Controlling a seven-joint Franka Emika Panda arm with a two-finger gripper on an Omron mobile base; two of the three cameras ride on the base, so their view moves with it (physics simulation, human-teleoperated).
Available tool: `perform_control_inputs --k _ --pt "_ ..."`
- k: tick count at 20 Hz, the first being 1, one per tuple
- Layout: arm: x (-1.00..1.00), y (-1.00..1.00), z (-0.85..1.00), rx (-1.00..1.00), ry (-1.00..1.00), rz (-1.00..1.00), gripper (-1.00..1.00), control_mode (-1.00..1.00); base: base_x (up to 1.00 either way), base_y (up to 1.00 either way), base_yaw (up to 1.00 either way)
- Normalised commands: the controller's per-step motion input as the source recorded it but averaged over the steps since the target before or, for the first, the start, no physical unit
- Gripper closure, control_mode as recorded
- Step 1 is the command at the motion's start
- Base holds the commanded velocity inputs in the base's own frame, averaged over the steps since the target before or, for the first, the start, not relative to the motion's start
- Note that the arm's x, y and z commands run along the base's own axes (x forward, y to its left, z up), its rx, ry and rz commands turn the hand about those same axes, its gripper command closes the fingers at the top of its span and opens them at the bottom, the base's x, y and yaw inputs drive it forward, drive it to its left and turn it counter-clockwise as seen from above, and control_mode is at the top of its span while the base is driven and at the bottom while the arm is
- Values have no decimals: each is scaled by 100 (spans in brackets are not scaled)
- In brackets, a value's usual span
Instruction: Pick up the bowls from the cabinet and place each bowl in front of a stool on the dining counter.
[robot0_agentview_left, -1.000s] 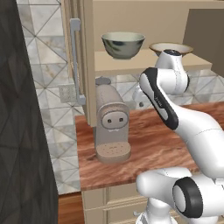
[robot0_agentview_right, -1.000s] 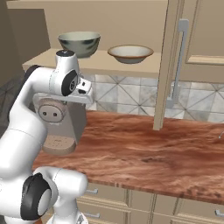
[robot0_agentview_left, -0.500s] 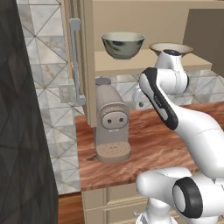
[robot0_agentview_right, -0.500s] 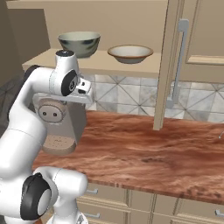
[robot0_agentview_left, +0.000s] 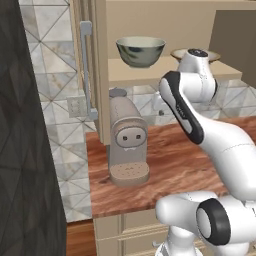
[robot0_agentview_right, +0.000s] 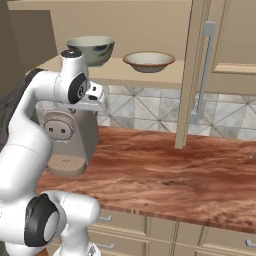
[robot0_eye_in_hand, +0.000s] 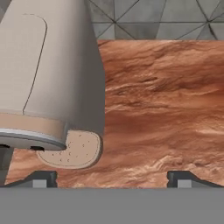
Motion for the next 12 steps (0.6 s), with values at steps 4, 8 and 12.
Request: perform_control_inputs --k 4,8,12 --pt "-6 3 80 -24 -10 1 -100 -100 0 0 0" --pt "0 2 18 -45 -16 6 -100 -100 0 0 0" --pt "0 0 -5 -44 -22 12 -100 -100 0 0 0"
